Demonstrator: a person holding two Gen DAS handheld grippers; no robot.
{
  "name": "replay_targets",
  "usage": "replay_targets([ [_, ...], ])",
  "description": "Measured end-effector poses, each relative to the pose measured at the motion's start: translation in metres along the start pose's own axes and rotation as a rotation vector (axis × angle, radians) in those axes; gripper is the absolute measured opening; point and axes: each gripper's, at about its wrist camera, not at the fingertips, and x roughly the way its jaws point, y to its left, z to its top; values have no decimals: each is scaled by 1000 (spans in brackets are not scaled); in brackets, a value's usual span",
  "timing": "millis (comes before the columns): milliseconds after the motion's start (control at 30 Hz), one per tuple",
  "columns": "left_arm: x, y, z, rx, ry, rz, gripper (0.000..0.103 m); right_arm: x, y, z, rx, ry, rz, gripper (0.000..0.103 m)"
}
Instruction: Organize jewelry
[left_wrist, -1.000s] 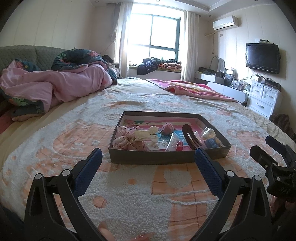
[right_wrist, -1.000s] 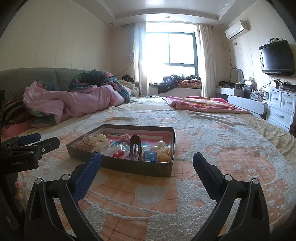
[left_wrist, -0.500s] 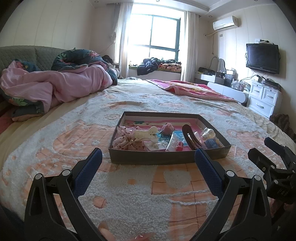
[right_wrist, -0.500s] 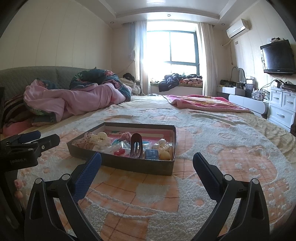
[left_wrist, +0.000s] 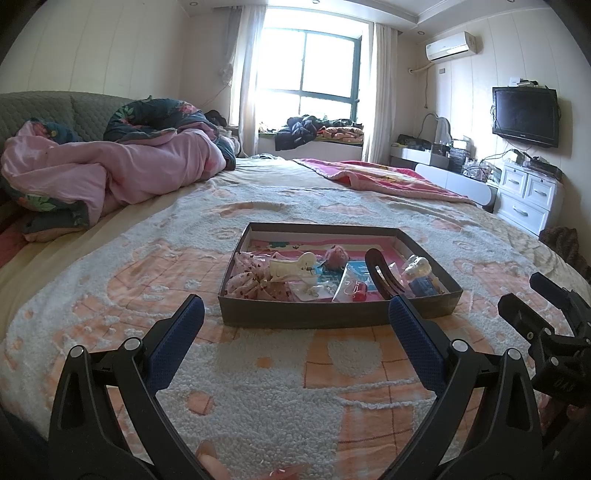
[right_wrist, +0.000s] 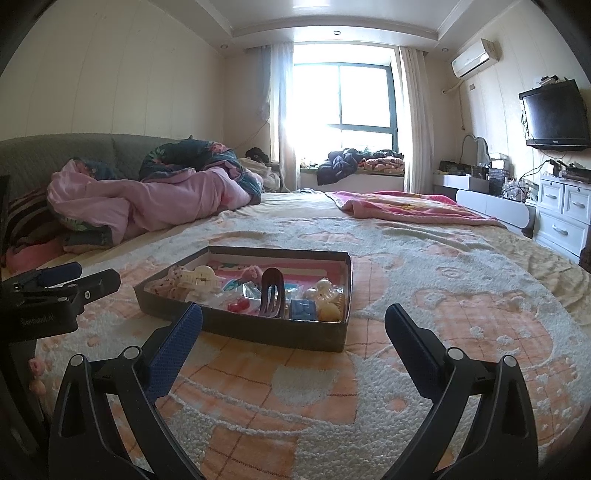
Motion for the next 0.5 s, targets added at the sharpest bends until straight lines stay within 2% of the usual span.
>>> replay_targets([
  [500, 0, 0, 0, 1, 0, 0, 92, 0, 0, 1, -2, 1, 2, 97],
])
